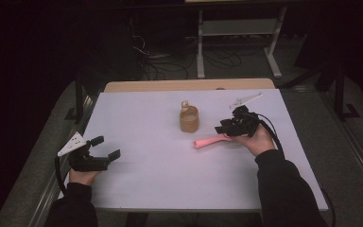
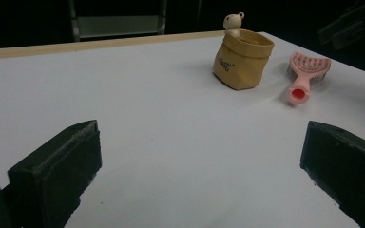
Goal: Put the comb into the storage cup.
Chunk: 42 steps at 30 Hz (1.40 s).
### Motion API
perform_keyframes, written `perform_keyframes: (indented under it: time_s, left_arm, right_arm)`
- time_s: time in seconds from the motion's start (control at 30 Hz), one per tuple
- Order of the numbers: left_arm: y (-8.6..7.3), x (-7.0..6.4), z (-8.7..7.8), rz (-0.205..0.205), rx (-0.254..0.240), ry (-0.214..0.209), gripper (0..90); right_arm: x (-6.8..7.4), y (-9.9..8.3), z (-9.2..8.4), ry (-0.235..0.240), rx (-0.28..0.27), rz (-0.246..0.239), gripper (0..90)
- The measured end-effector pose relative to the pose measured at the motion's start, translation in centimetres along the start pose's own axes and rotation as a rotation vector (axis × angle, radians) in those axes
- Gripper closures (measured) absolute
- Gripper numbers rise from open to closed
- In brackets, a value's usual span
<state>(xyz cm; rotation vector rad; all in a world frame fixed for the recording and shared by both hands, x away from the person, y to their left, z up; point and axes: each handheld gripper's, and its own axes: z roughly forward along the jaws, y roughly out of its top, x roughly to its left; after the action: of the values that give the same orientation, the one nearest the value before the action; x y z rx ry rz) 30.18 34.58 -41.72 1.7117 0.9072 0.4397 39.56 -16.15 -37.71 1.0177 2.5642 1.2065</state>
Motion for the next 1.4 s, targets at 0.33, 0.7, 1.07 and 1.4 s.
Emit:
perform_keyframes:
  time_s: [0.33,0.7,1.07,1.4]
  left_arm:
    - [0.0,0.0,0.0,0.0,0.001,0.0,0.0]
    - [0.0,0.0,0.1,0.002,0.002,-0.005,0.0]
    - [0.0,0.0,0.1,0.003,0.002,-0.008,0.0]
    - [0.0,0.0,0.1,0.005,0.003,-0.011,0.0]
  right_arm:
    - [0.4,0.1,1.6,-0.021,0.011,-0.013,61.8]
    - [0.8,0.2,3.1,-0.006,-0.009,-0.004,68.5]
    - [1.1,0.0,6.0,-0.027,0.009,0.008,76.9]
    - [1.1,-0.3,7.4,-0.036,0.043,0.013,84.9]
